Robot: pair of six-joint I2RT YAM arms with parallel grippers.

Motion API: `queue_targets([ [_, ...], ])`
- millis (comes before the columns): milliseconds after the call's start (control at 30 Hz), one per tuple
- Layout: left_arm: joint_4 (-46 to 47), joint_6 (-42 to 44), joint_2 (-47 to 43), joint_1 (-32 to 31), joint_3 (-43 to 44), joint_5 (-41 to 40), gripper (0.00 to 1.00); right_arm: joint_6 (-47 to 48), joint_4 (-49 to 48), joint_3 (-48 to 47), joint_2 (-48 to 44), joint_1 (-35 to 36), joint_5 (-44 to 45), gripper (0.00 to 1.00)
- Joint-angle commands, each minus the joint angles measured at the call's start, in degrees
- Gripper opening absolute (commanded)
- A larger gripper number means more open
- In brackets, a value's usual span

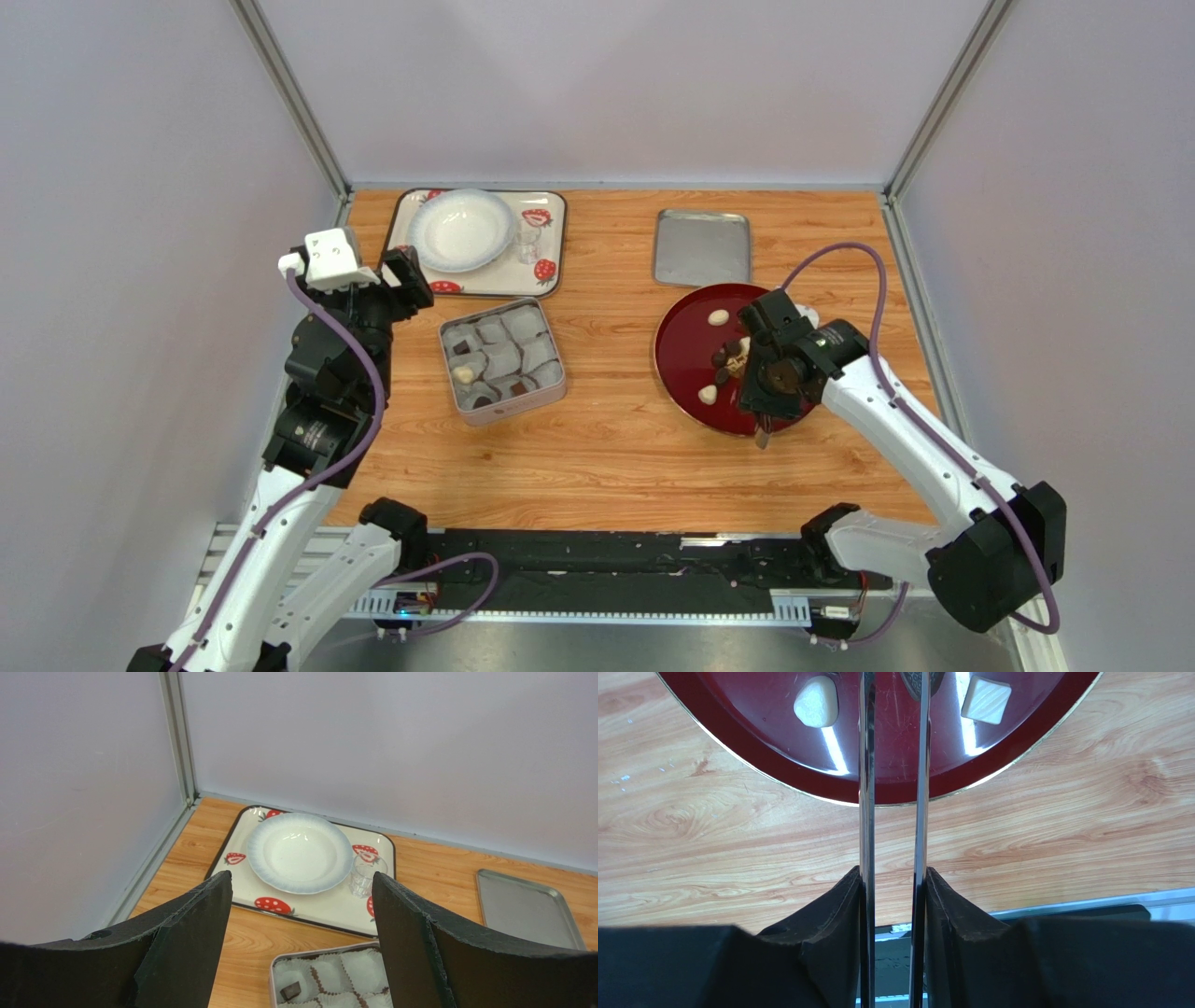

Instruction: Pack the chocolate

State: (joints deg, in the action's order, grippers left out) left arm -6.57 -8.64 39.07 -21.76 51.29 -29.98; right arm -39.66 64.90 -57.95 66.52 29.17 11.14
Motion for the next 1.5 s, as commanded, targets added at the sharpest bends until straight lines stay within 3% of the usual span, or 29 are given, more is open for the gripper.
queue_targets([
  [0, 1.65, -0.41, -0.13, 0.31, 0.13, 0.62, 0.81, -3.14, -5.92, 0.82, -0.69, -1.13, -1.56, 0.37],
  [1000, 1.91, -0.23, -0.57, 0.31, -0.05, 0.71, 0.81, -4.73, -9.62, 3.11, 6.43, -3.94, -3.75, 0.41],
  [1133, 1.82, -0.23, -0.66, 0.31, -0.05, 0.71, 0.81, -3.59, -8.66, 2.59, 5.29, -3.94, -3.58, 0.27],
  [1467, 1.91, -0.15, -0.4, 0.31, -0.05, 0.8, 0.81, 2.39, -4.0, -2.33, 2.65, -3.42, -2.61, 0.21],
])
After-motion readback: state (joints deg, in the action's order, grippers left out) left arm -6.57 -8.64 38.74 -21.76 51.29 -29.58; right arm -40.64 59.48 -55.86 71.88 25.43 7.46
